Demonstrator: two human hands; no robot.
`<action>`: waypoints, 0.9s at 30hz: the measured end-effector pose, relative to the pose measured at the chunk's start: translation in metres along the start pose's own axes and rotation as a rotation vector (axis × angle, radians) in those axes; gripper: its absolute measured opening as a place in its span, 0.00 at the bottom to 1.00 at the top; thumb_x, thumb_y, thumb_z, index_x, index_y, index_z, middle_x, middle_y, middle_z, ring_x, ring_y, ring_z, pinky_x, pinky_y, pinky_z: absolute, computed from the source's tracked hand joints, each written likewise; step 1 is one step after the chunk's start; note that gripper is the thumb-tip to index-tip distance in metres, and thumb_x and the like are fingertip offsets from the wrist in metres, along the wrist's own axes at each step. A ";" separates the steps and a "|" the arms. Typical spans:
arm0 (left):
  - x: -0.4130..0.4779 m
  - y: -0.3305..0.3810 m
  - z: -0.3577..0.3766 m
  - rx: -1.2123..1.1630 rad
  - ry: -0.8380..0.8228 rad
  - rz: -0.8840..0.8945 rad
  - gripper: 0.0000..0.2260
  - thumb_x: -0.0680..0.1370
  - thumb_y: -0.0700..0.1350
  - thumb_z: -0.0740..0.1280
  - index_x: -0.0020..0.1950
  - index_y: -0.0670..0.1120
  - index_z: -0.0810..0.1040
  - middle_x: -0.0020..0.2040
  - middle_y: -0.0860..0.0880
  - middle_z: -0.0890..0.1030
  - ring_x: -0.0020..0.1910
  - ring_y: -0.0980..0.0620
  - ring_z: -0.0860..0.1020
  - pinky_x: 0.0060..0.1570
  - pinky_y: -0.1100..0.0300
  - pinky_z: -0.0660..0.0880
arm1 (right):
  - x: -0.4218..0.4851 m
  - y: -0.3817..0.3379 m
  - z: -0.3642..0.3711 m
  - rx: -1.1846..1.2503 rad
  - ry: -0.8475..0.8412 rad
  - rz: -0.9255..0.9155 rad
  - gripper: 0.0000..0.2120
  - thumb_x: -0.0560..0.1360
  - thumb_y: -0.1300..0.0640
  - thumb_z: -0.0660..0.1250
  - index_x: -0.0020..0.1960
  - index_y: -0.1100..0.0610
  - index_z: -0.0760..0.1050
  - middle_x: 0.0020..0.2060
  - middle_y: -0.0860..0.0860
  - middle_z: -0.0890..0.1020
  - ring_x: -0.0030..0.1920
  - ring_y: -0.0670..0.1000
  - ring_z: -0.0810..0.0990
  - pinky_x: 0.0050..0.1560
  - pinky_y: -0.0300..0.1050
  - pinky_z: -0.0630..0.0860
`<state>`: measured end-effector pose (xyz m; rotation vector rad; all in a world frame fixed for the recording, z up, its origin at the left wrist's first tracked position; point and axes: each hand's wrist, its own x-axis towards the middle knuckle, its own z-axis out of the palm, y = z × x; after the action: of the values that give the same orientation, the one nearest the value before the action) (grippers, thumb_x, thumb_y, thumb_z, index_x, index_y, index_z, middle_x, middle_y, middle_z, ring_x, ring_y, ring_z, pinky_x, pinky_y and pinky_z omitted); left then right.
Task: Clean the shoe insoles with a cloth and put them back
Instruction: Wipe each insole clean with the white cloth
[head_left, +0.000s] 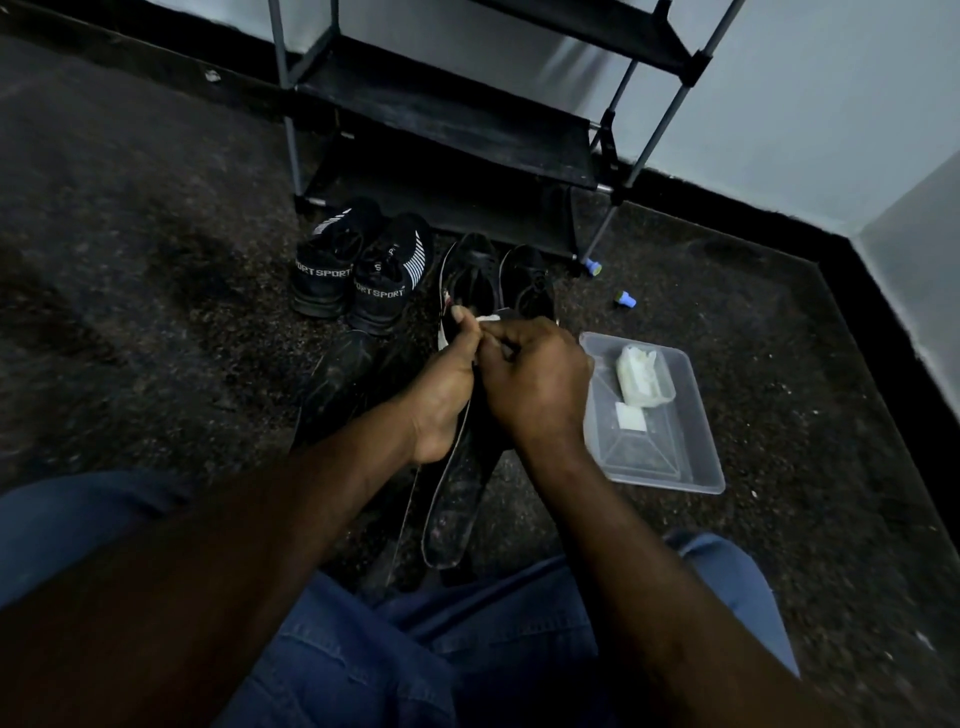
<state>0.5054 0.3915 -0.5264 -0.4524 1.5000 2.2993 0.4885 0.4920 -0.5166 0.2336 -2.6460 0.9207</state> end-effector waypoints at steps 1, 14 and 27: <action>0.000 0.000 0.001 -0.010 -0.011 -0.009 0.34 0.79 0.73 0.47 0.55 0.53 0.84 0.51 0.49 0.88 0.50 0.54 0.85 0.46 0.58 0.81 | 0.003 0.000 -0.002 -0.026 0.009 -0.007 0.15 0.73 0.43 0.64 0.53 0.43 0.86 0.47 0.47 0.85 0.51 0.54 0.82 0.53 0.56 0.78; 0.004 0.014 -0.014 -0.215 -0.208 -0.061 0.44 0.77 0.76 0.44 0.73 0.45 0.76 0.68 0.48 0.81 0.65 0.39 0.80 0.64 0.35 0.75 | 0.034 0.038 -0.039 0.880 -0.053 0.526 0.11 0.80 0.66 0.62 0.57 0.70 0.79 0.40 0.56 0.83 0.37 0.49 0.81 0.37 0.41 0.76; 0.000 0.012 -0.014 -0.251 -0.314 -0.081 0.39 0.79 0.74 0.47 0.76 0.50 0.73 0.70 0.42 0.79 0.69 0.38 0.78 0.65 0.31 0.74 | 0.021 0.030 -0.030 0.719 -0.150 0.395 0.06 0.78 0.64 0.71 0.53 0.58 0.79 0.47 0.60 0.85 0.42 0.57 0.84 0.37 0.57 0.82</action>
<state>0.5002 0.3745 -0.5218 -0.1982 1.0337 2.3712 0.4684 0.5333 -0.5041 -0.0695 -2.4111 2.0370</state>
